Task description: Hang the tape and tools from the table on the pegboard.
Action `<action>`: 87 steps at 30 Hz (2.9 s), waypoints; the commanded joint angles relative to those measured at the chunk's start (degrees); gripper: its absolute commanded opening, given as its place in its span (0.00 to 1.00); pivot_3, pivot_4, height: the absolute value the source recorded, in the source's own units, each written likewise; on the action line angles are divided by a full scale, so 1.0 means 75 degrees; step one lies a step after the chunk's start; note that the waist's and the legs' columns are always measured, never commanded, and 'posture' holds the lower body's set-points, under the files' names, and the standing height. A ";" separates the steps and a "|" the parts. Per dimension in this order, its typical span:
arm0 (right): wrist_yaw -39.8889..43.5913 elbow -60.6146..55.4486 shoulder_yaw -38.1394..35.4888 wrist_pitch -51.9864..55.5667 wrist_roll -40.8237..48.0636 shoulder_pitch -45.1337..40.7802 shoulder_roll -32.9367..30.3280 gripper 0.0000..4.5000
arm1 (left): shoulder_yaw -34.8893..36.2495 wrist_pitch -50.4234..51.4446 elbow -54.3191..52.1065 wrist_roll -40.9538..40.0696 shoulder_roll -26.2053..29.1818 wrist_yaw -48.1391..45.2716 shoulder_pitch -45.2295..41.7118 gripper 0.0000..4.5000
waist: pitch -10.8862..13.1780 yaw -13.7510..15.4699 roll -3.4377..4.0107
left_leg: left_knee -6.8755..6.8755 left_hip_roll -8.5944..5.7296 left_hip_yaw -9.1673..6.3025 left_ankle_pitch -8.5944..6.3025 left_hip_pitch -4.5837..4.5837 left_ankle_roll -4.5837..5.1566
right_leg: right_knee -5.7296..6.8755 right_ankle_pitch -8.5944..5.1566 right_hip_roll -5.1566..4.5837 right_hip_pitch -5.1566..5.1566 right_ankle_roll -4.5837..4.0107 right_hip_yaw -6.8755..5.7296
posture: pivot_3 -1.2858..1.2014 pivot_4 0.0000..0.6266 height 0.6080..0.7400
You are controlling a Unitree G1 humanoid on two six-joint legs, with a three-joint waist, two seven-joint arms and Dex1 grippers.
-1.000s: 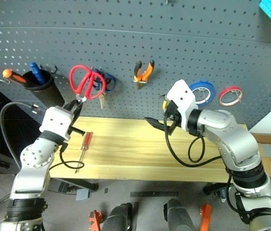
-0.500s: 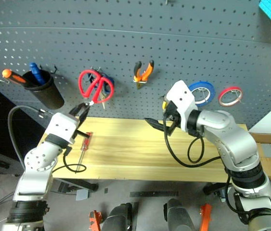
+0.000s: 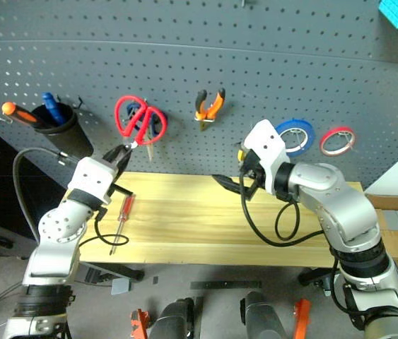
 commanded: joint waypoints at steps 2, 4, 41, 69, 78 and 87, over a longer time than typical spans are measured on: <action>0.0021 -0.0244 -0.0061 -0.0063 0.0036 -0.0182 0.0054 1.00 | -0.0018 -0.0044 0.0219 0.0002 0.0192 -0.0132 -0.0276 0.05 | 0.0000 -0.0003 0.0000 | 0.0000 -0.0001 0.0001 0.0000 0.0000 0.0000 | 0.0000 0.0000 0.0000 0.0000 0.0000 0.0001 | 0.47 0.32 1.00; 0.0025 -0.0247 -0.0052 -0.0074 0.0031 -0.0202 0.0072 1.00 | -0.0067 -0.0053 0.0375 0.0021 0.0205 -0.0177 -0.0342 0.05 | 0.0000 -0.0006 0.0000 | 0.0001 -0.0002 0.0002 0.0000 0.0000 0.0000 | -0.0001 0.0000 -0.0001 0.0000 0.0000 0.0002 | 0.47 0.32 1.00; -0.1780 -0.0513 0.1133 0.1371 -0.0165 0.0736 0.2165 1.00 | 0.0822 0.4217 0.0549 -0.1137 -0.0185 0.0043 0.0933 0.99 | 0.0023 -0.0026 0.0024 | 0.0014 0.0013 -0.0017 0.0000 0.0001 0.0001 | 0.0015 0.0000 0.0013 0.0000 -0.0001 -0.0004 | 0.48 0.43 1.00; -0.2480 0.0941 0.1742 0.1744 -0.1030 -0.0463 0.3694 1.00 | 0.0408 0.4836 0.5461 -0.1232 -0.0038 0.0107 -0.2422 0.74 | 0.0626 -0.0018 0.0036 | 0.0001 0.0009 -0.0005 -0.0007 -0.0035 0.0004 | 0.0007 -0.0007 0.0001 -0.0047 0.0008 -0.0006 | 0.47 0.59 1.00; -0.2374 0.0994 0.1526 0.1584 -0.0983 -0.0704 0.3625 1.00 | 0.0639 0.4254 0.4007 -0.1389 -0.0090 0.0326 -0.1481 0.18 | 0.0625 -0.0037 0.0034 | -0.0010 0.0014 -0.0002 -0.0008 -0.0033 0.0003 | 0.0002 -0.0007 -0.0004 -0.0050 0.0008 0.0000 | 0.47 0.53 1.00; -0.1713 -0.0016 0.1355 0.1113 -0.0843 -0.0839 0.2989 1.00 | 0.1189 0.1843 0.0352 -0.1376 -0.0461 0.0802 0.0820 0.18 | 0.0611 -0.0019 0.0013 | -0.0038 0.0025 -0.0003 -0.0008 -0.0035 0.0001 | -0.0014 -0.0007 -0.0074 -0.0057 0.0008 0.0007 | 0.47 0.46 1.00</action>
